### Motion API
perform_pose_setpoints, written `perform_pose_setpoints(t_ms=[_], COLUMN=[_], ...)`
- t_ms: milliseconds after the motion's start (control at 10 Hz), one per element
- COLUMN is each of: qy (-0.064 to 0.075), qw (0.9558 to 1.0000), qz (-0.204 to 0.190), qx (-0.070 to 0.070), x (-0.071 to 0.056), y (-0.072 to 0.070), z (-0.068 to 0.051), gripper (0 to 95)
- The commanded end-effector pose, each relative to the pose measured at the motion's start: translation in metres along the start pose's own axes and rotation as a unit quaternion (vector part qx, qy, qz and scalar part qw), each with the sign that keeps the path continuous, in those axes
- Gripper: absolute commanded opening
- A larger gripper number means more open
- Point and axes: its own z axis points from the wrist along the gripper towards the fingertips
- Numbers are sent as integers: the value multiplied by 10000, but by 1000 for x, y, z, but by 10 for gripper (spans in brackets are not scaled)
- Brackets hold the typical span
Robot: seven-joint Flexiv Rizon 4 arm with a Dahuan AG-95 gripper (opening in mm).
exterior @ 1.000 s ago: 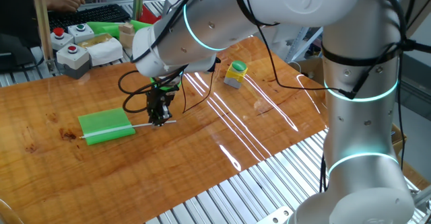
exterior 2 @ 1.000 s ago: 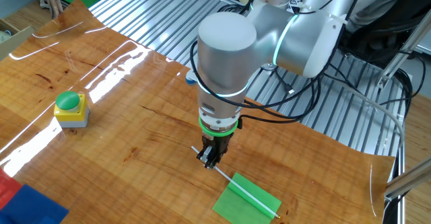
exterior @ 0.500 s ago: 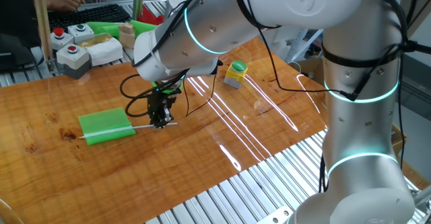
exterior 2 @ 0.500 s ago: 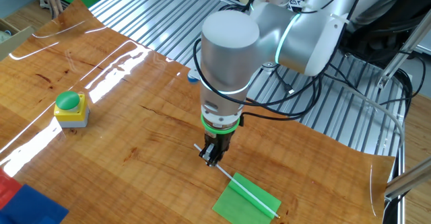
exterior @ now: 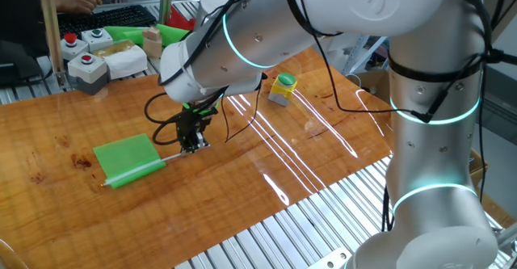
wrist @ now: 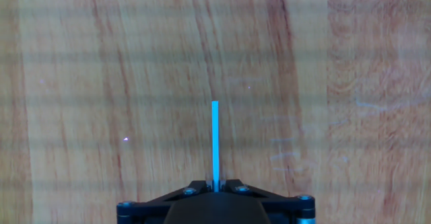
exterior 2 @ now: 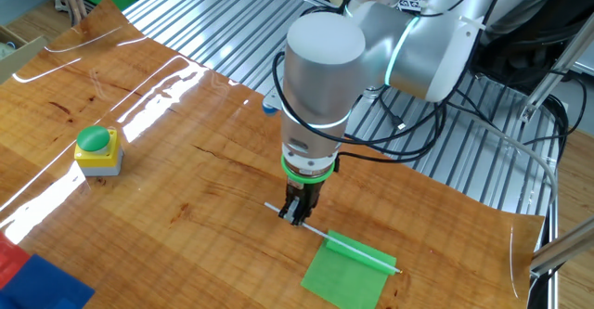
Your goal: Wave the flag
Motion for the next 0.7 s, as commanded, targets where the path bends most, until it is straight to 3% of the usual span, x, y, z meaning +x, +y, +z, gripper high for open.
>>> perform_pose_setpoints(t_ms=[100,200,300,500,700], qy=[-91,-100,-68,3,40], qw=[9937,9902,9828,9688,9459], qz=[-1109,-1382,-1818,-2434,-3192], qx=[94,171,312,463,583], x=[1,1,1,0,-4], y=[-1,-2,-3,-5,-7], z=[-7,-10,-18,-35,-51], gripper=[0,0,0,0,0])
